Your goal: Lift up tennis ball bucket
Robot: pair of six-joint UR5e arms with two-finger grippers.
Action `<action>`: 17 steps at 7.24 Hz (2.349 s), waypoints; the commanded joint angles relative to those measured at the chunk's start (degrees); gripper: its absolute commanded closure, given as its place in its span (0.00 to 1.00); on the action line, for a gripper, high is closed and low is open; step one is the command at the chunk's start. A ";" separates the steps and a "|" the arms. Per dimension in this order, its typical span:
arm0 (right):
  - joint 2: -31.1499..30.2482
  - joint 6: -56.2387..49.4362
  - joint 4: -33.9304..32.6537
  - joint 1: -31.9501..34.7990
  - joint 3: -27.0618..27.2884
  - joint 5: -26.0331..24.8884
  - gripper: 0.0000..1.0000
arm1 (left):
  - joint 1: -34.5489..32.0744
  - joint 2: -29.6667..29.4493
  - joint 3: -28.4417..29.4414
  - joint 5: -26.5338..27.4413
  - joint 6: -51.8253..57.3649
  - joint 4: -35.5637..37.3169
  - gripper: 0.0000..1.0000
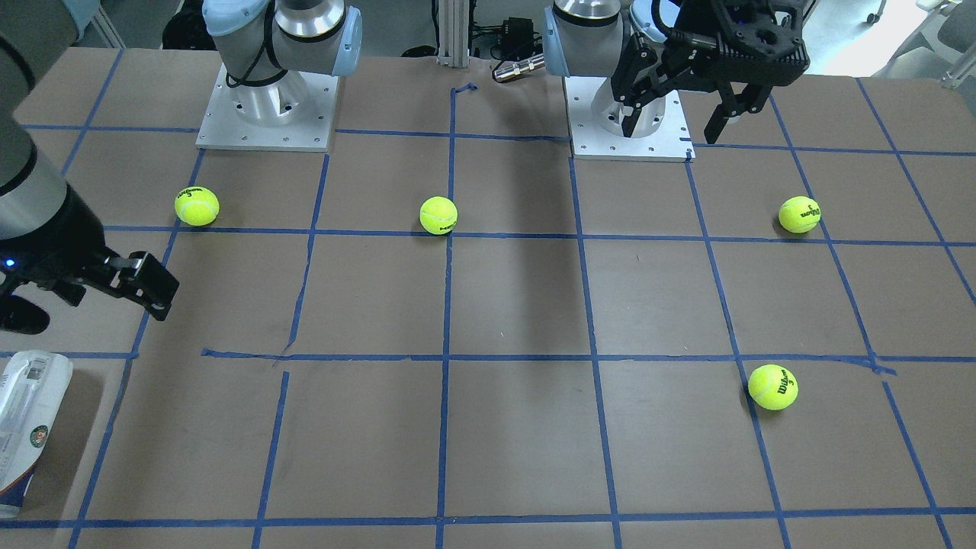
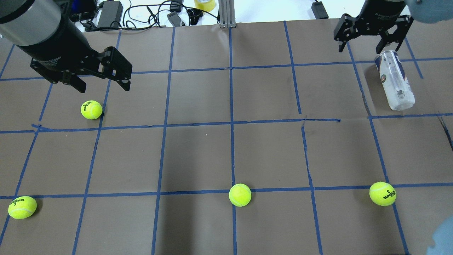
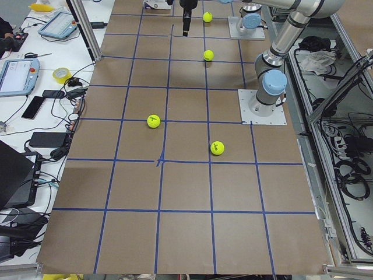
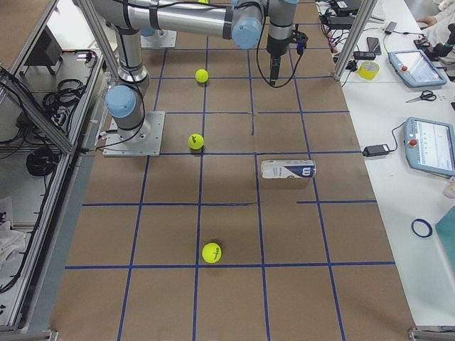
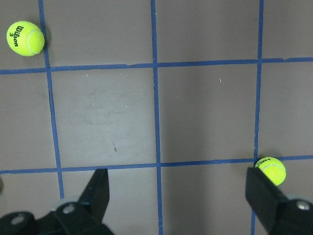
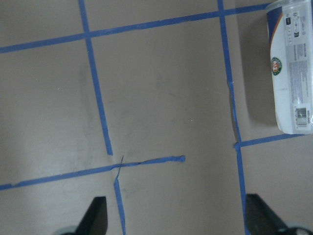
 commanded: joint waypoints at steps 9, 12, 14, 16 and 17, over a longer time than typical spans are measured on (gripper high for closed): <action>28.16 -21.39 -19.30 -13.86 -11.75 -3.53 0.00 | -0.07 0.18 0.00 0.13 0.00 -0.05 0.00; 31.23 -25.75 -22.79 -13.87 -11.75 -3.27 0.00 | -0.07 0.09 0.00 -0.13 0.00 -0.05 0.00; 31.77 -26.75 -24.49 -13.87 -11.75 -3.09 0.00 | -0.07 0.26 0.00 0.13 0.00 -0.14 0.00; 31.68 -26.93 -24.57 -13.87 -11.75 0.50 0.00 | -0.07 0.26 -0.09 0.13 -0.09 -0.23 0.00; 31.77 -27.01 -24.58 -13.87 -11.75 0.51 0.04 | -0.07 0.26 -0.09 0.13 -0.09 -0.23 0.00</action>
